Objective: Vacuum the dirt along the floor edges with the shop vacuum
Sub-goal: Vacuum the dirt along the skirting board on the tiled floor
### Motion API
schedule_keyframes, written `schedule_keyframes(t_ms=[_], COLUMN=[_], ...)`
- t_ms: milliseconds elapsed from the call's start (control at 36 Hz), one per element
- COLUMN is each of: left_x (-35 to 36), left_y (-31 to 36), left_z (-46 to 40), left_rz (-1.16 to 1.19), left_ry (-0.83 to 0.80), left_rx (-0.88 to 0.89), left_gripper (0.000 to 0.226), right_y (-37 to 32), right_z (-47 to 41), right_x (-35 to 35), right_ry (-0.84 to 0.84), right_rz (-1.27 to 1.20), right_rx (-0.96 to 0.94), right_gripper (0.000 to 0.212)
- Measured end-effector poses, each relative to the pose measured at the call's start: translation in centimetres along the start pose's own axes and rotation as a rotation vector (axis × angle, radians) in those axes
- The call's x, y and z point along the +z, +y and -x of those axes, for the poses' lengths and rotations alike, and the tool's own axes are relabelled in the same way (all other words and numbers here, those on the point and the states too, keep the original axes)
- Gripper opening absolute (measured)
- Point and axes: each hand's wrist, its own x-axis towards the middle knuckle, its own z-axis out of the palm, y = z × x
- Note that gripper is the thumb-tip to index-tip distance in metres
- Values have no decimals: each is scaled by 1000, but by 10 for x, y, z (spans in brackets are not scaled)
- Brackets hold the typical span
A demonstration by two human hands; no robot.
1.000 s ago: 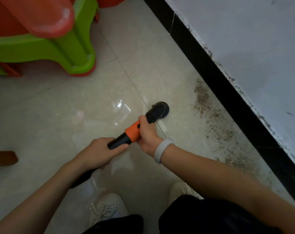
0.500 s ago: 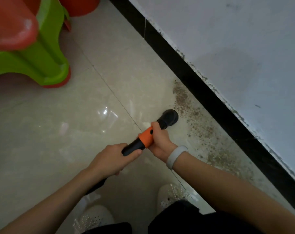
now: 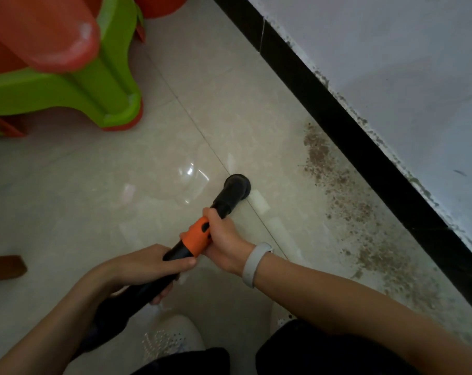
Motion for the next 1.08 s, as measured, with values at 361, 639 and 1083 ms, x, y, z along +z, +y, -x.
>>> schedule_keyframes(t_ms=[361, 639, 1083], left_x=[-17, -1, 10], left_y=[-15, -18, -52], left_z=[2, 4, 1], left_rz=[95, -19, -147], left_ry=[193, -228, 593], left_rx=[25, -108, 139], left_gripper=[46, 54, 40], right_y=[-9, 9, 11], right_z=[-7, 22, -4], right_x=[42, -11, 56], right_ry=[-20, 103, 285], right_rz=[134, 295, 127], right_rx=[9, 196, -77], right_gripper=[19, 20, 15])
